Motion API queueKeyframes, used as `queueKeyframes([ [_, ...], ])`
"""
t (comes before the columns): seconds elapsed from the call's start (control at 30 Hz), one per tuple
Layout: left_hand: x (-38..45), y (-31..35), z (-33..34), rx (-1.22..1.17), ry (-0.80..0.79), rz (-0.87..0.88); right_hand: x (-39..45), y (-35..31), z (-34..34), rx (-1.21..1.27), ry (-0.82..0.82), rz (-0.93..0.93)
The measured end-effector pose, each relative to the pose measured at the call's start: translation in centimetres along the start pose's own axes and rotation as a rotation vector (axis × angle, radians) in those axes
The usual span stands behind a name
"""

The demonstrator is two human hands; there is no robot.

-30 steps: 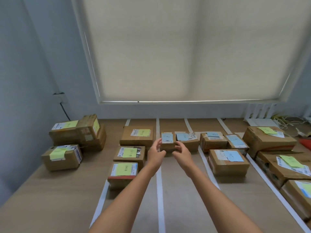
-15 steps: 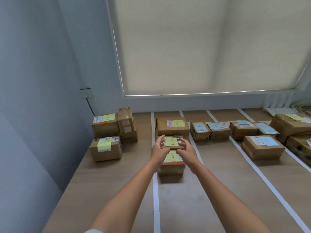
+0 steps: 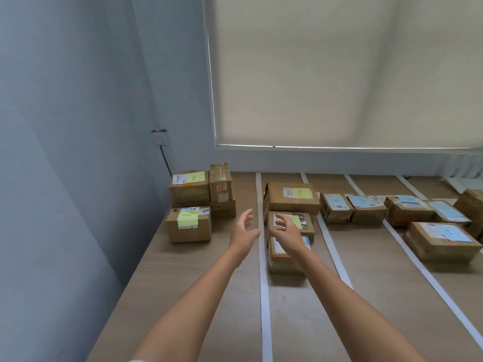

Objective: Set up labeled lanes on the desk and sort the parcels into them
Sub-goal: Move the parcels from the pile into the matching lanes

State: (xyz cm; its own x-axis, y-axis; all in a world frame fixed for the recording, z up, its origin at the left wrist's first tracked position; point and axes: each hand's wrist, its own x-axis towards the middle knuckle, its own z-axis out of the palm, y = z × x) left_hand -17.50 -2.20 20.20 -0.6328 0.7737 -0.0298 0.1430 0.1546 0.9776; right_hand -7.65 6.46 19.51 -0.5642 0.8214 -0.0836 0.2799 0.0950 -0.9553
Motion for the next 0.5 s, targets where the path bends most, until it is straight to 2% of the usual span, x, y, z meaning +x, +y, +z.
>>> queueKeyframes([
  [0.27,1.4,-2.4,-6.3,0.038,0.056,-0.060,1.8,-0.6,6.1,-0.043,-0.081,0.024],
  [0.5,5.4,-6.4,-13.2,0.060,0.037,-0.097,4.9,-0.4,13.6,-0.057,-0.110,0.101],
])
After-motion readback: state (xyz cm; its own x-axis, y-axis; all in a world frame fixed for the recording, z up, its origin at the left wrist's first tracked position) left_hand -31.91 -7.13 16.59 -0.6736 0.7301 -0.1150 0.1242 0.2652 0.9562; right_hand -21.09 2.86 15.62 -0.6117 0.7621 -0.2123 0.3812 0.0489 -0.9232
